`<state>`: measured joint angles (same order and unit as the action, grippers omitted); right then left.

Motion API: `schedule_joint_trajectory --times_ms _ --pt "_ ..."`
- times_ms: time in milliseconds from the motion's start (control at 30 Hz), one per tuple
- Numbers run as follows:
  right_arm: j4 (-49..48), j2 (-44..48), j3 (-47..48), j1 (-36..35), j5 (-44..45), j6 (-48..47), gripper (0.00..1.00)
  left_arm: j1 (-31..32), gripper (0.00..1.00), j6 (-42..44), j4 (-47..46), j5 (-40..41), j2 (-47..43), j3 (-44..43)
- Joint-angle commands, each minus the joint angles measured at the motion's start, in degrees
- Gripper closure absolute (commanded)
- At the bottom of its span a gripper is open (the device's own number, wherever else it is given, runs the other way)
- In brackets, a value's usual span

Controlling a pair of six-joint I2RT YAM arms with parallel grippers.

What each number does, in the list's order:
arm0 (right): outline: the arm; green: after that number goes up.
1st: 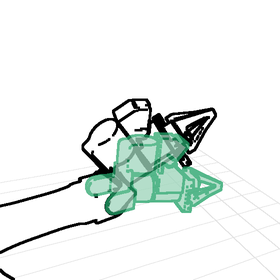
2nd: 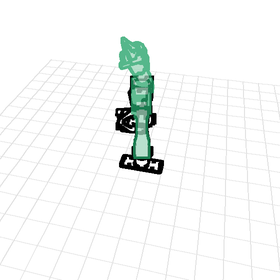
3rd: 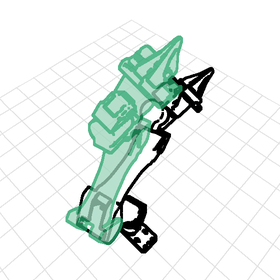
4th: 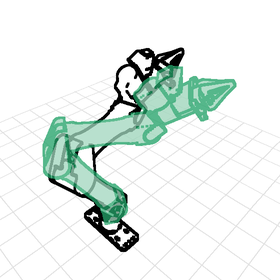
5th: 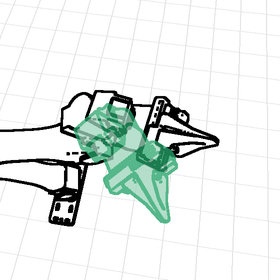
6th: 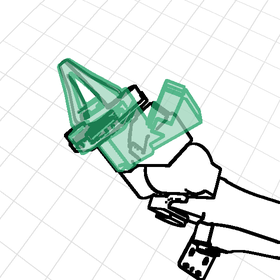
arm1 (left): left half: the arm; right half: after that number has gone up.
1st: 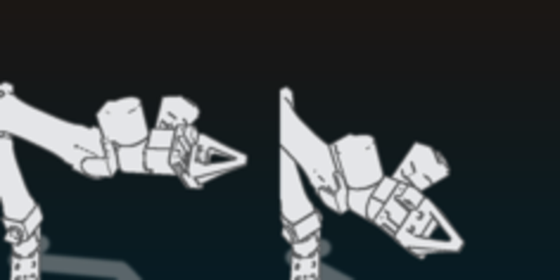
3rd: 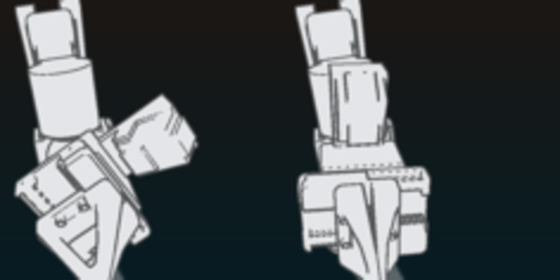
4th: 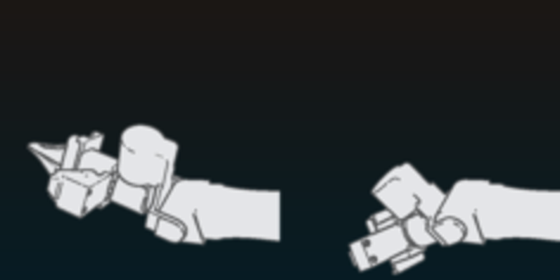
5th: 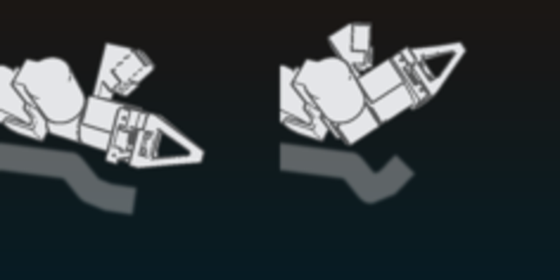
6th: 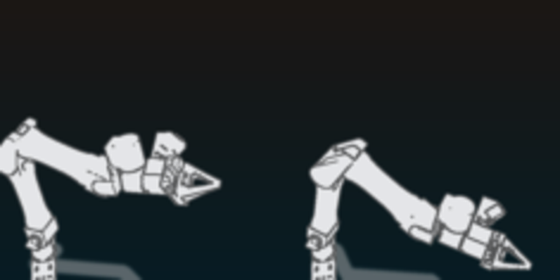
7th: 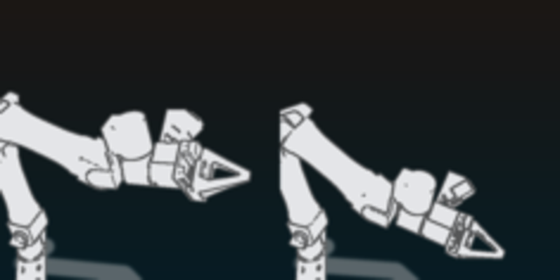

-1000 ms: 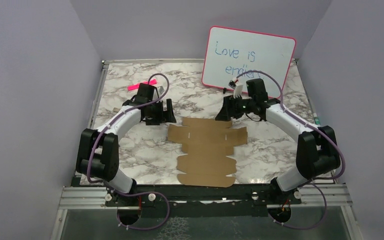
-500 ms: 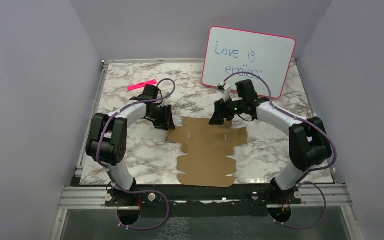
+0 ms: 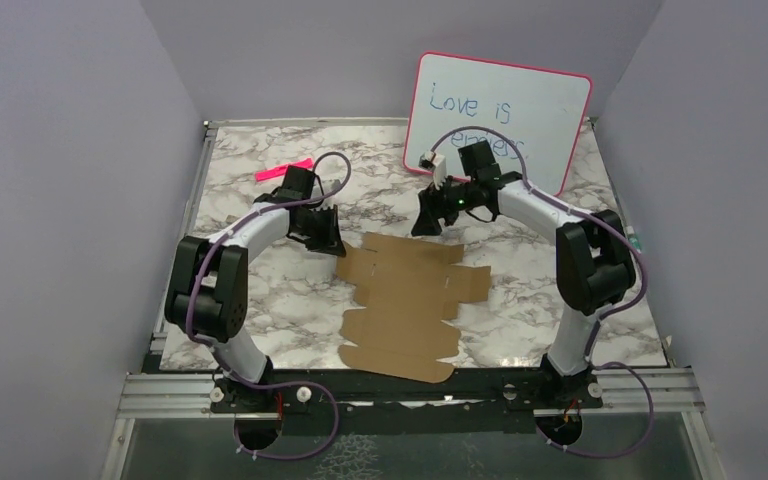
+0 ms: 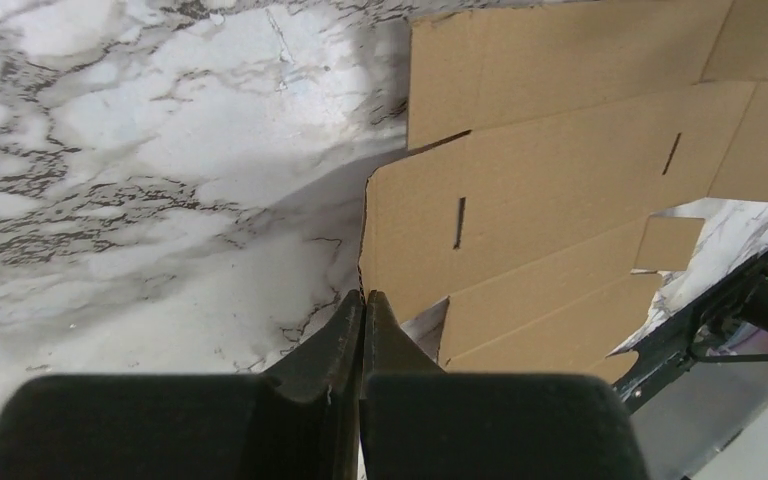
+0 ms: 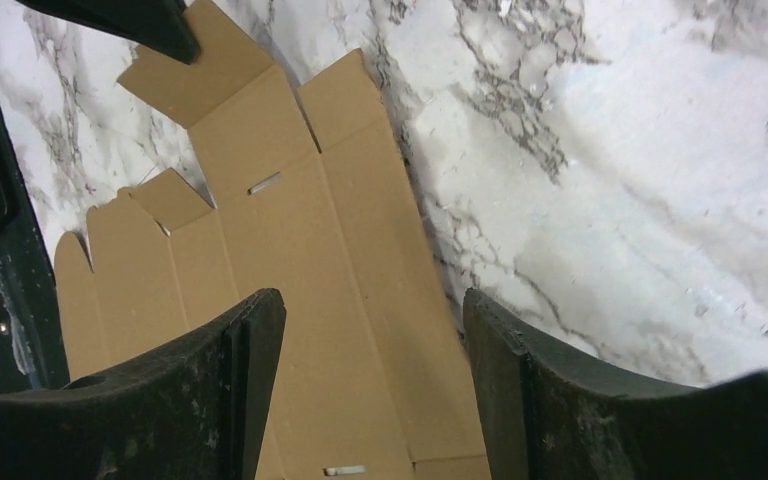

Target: Fold the paper box

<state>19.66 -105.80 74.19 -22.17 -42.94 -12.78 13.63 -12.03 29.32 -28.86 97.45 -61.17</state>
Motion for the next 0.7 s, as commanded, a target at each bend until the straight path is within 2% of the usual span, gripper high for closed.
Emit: schedule_joint_trajectory --times_ms 0,200,433,667 --pt "7.25 -4.02 6.46 -0.28 -4.24 -7.28 0.29 0.26 1.00 2.56 -1.55 2.63 -6.67 0.80" --pt "13.25 -8.75 12.60 -0.25 -7.43 -12.11 0.29 0.40 1.00 2.96 -3.23 2.89 -10.53 1.72" --pt "15.98 -12.95 16.31 -0.29 -8.56 -15.09 0.32 0.43 1.00 2.92 -5.07 1.93 -12.78 2.99" --pt "22.04 -18.62 21.54 -0.29 -12.34 -19.35 0.44 0.43 1.00 2.97 -5.80 1.66 -14.06 3.64"
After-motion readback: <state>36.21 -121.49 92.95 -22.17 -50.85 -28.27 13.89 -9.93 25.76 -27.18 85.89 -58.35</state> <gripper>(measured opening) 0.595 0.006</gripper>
